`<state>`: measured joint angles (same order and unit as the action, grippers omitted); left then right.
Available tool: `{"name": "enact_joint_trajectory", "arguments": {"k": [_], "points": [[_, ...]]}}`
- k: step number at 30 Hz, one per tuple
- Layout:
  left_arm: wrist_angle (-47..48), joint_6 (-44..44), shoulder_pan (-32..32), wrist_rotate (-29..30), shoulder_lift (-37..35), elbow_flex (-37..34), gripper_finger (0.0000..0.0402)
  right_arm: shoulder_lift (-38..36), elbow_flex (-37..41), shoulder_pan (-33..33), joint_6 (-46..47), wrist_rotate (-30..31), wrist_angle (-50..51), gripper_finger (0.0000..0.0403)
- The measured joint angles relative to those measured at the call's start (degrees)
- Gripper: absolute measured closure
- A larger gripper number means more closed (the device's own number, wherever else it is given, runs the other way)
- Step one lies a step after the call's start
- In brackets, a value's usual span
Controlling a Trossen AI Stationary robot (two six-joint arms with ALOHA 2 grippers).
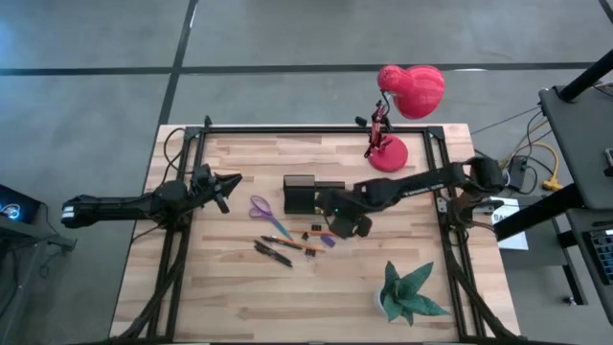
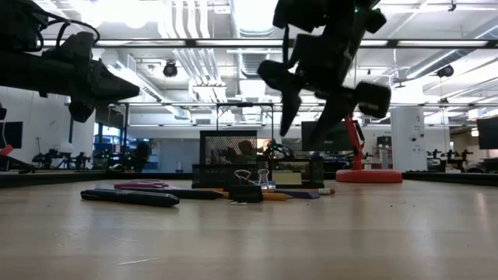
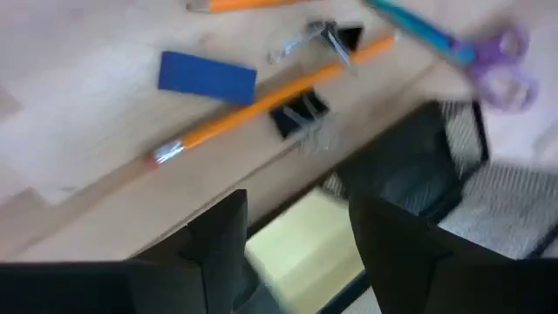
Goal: Pick and place office supplies into organizer
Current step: Put the top black binder clip into the black desk organizer
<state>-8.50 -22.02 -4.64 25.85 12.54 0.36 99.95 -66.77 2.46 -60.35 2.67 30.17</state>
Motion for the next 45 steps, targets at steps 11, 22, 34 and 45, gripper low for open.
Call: {"name": "enact_joint_trajectory", "arguments": {"k": [11, 22, 34, 45], "points": [[0.0, 0.0, 0.0, 0.0, 0.4, 0.0, 0.0377, 9.5, -5.1, 1.4, 3.5, 0.4, -7.8, 0.0214], [0.0, 0.0, 0.0, 0.0, 0.5, 0.0, 0.0377, 14.9, -9.7, 1.3, 0.4, 2.8, -1.4, 0.0250], [0.0, 0.0, 0.0, 0.0, 0.6, 0.0, 0.0377, 11.1, -12.9, 3.3, 15.5, 10.6, 5.4, 0.0280], [0.0, 0.0, 0.0, 0.0, 0.7, 0.0, 0.0377, 10.8, -18.9, 4.2, 117.2, 7.0, 11.7, 0.0280]]}}
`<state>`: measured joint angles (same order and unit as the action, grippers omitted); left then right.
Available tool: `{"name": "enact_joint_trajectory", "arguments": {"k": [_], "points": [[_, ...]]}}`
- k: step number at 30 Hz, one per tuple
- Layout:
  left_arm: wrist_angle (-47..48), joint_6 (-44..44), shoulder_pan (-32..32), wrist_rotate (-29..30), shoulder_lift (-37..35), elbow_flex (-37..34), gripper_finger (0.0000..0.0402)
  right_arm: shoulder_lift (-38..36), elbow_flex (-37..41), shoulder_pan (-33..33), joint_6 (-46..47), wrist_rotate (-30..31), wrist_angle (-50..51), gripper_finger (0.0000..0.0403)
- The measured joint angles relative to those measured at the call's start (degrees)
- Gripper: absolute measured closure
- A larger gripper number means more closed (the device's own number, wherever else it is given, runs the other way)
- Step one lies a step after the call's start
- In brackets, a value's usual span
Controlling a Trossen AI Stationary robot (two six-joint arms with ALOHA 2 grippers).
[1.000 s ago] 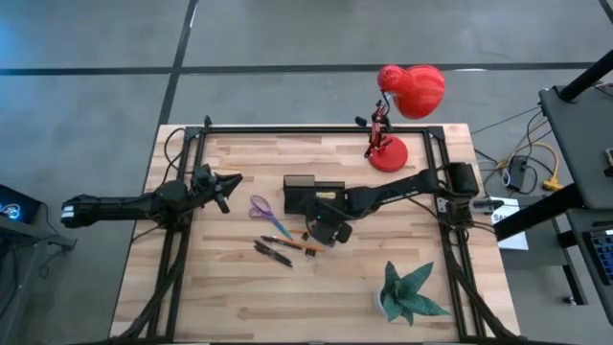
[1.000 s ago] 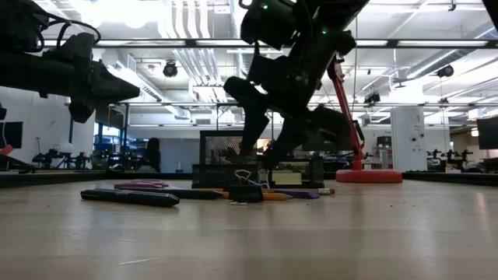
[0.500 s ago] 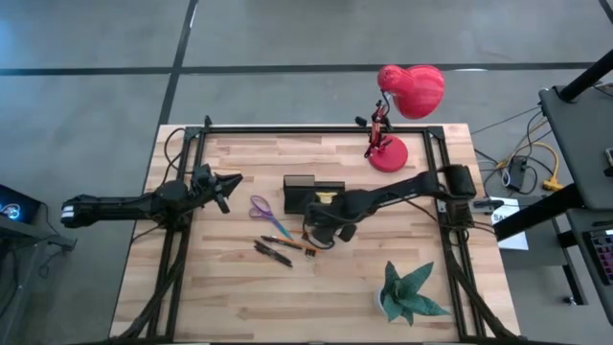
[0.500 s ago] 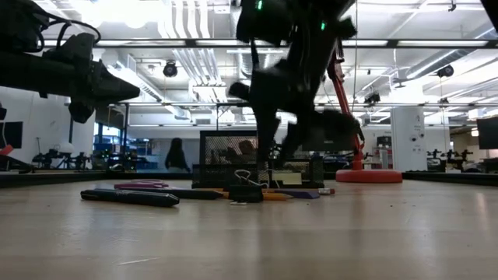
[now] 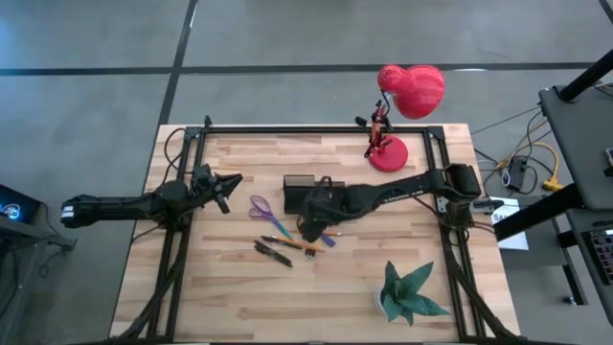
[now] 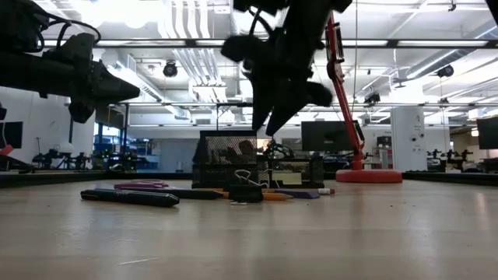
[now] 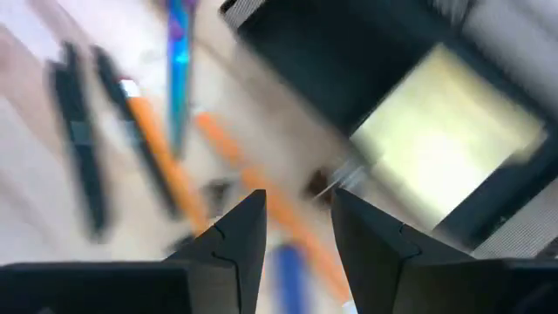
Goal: Pick and place office supplies into organizer
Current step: Put the top black binder clip into the black desk organizer
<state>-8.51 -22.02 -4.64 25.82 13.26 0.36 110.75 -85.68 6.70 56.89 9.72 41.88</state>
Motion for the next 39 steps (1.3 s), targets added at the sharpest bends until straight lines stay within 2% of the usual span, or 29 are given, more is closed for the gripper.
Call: {"name": "enact_joint_trajectory", "arguments": {"k": [4, 10, 13, 17, 23, 28, 34, 39], "points": [[0.0, 0.0, 0.0, 0.0, 0.0, 0.0, 0.0377, 1.1, 1.6, 0.8, 11.1, -5.0, -0.5, 0.0280], [0.0, 0.0, 0.0, 0.0, 0.0, 0.0, 0.0377, 1.5, 2.6, 0.0, 19.8, 1.4, -0.6, 0.0280], [0.0, 0.0, 0.0, 0.0, 0.1, 0.0, 0.0377, 1.5, 2.7, -0.2, 27.1, 4.7, -0.5, 0.0280], [0.0, 0.0, 0.0, 0.0, 0.2, 0.0, 0.0377, 2.3, 2.6, -0.2, 32.9, 6.1, -0.8, 0.0280], [0.0, 0.0, 0.0, 0.0, 0.2, 0.0, 0.0377, 7.1, 1.8, -0.2, 33.1, 6.8, -1.4, 0.0268], [0.0, 0.0, 0.0, 0.0, 0.2, 0.0, 0.0377, 10.0, -1.0, 0.3, 27.7, 9.5, -1.5, 0.0245], [0.0, 0.0, 0.0, 0.0, 0.2, 0.0, 0.0377, 10.0, -2.2, 0.1, 26.8, 11.9, 2.0, 0.0228], [0.0, 0.0, 0.0, 0.0, 0.3, 0.0, 0.0377, 10.0, -2.2, 0.2, 27.2, 10.1, 2.0, 0.0230]]}}
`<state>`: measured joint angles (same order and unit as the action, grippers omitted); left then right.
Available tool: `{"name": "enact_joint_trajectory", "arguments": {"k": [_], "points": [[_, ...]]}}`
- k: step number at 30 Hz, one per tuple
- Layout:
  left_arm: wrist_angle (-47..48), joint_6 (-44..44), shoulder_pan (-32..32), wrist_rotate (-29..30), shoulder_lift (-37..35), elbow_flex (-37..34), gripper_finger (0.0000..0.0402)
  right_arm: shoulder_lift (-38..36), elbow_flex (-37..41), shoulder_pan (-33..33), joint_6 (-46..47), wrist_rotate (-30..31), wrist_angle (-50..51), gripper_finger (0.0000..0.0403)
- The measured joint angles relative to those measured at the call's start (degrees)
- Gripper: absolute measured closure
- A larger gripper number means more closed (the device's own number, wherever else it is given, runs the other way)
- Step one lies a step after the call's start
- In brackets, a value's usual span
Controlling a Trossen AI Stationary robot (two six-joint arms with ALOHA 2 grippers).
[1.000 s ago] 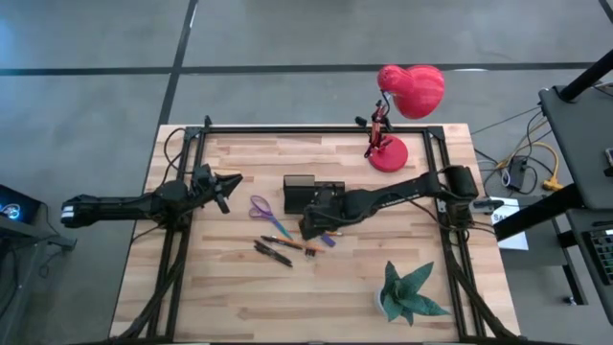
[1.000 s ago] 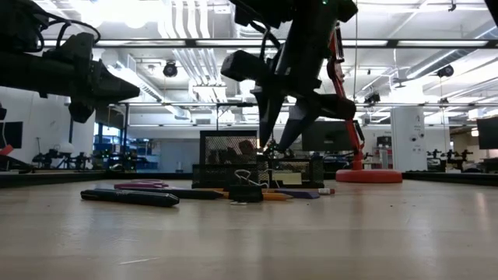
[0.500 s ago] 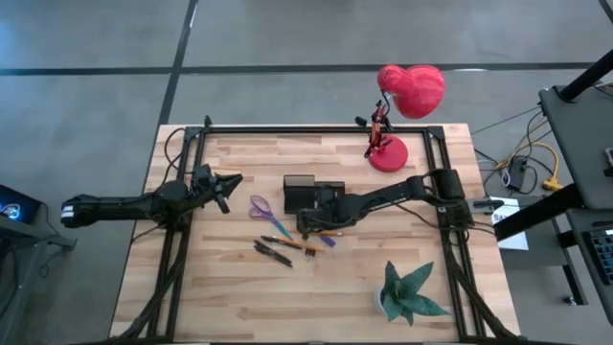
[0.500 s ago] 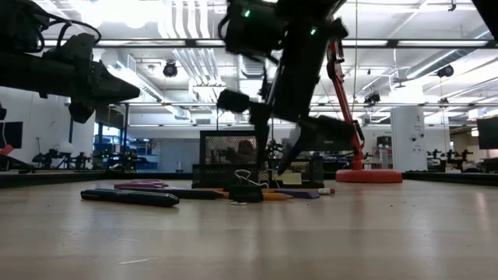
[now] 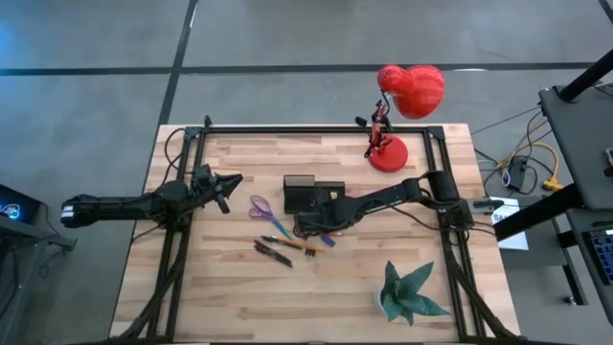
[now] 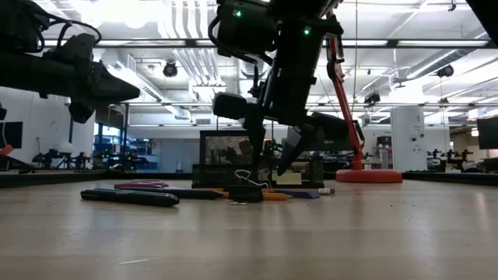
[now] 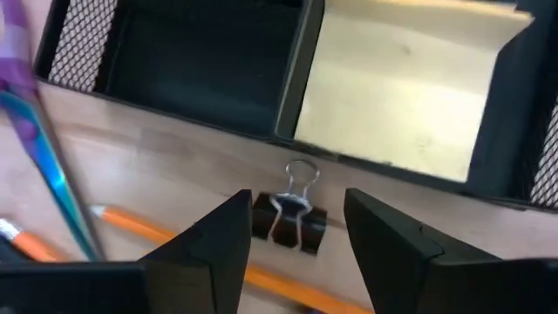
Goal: Pick and place office supplies into organizer
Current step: Put the top black binder clip into the black desk organizer
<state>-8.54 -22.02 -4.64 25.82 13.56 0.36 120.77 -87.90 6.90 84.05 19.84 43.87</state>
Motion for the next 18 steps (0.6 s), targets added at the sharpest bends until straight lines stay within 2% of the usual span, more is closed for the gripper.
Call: {"name": "enact_joint_trajectory", "arguments": {"k": [6, 18], "points": [[0.0, 0.0, 0.0, 0.0, 0.0, 0.0, 0.0377, 0.1, 0.0, 0.0, 4.2, -0.3, -0.5, 0.0242], [0.0, 0.0, 0.0, 0.0, 0.2, 0.0, 0.0377, 1.8, 0.2, 0.0, 4.1, -0.2, -1.0, 0.0288]]}}
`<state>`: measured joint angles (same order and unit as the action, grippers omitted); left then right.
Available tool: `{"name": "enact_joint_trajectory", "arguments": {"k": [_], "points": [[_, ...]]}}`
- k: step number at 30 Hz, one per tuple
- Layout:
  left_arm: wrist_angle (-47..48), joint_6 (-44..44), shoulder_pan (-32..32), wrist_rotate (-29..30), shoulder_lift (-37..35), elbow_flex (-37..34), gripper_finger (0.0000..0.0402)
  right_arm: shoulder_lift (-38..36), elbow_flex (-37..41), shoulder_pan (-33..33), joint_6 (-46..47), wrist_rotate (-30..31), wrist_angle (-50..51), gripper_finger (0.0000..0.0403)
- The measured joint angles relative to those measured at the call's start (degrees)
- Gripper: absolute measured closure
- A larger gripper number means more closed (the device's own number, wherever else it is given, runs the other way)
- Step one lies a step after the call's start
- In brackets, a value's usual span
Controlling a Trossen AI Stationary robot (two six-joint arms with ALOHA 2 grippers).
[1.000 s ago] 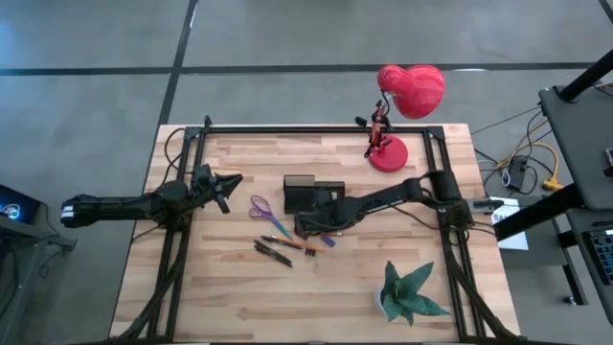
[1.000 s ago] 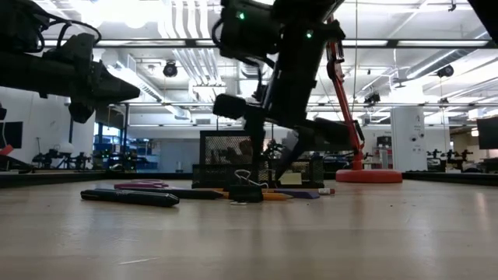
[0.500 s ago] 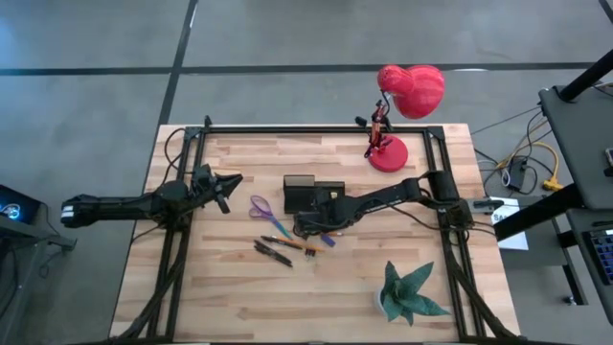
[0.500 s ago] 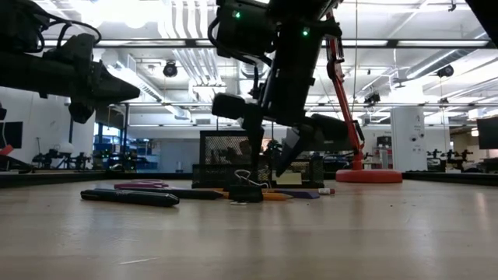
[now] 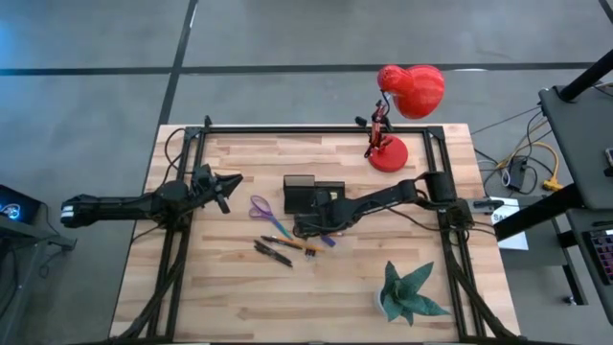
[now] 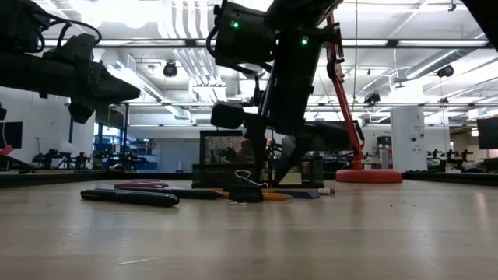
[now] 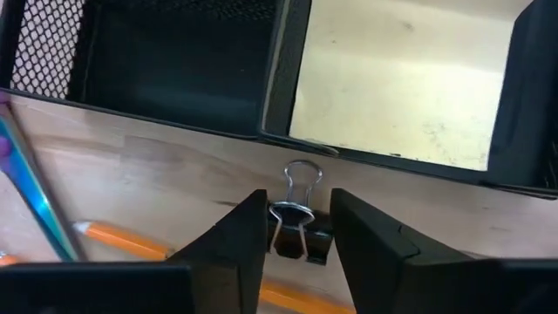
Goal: Pick and place office supplies into organizer
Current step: Put the top black binder clip into the black desk organizer
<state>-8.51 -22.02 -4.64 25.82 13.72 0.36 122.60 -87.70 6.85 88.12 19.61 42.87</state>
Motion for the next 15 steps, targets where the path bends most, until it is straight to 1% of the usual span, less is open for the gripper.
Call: {"name": "enact_joint_trajectory", "arguments": {"k": [8, 12, 15], "points": [[0.0, 0.0, 0.0, 0.0, 0.0, 0.0, 0.0377, 0.3, 0.0, 0.0, -0.3, -0.1, 0.1, 0.0319], [0.0, 0.0, 0.0, 0.0, 0.0, 0.0, 0.0377, 0.3, 0.0, 0.0, -1.2, -0.3, 0.2, 0.0344], [0.0, 0.0, 0.0, 0.0, 0.0, 0.0, 0.0377, 0.2, 0.0, 0.0, -2.8, -0.6, 0.1, 0.0371]]}}
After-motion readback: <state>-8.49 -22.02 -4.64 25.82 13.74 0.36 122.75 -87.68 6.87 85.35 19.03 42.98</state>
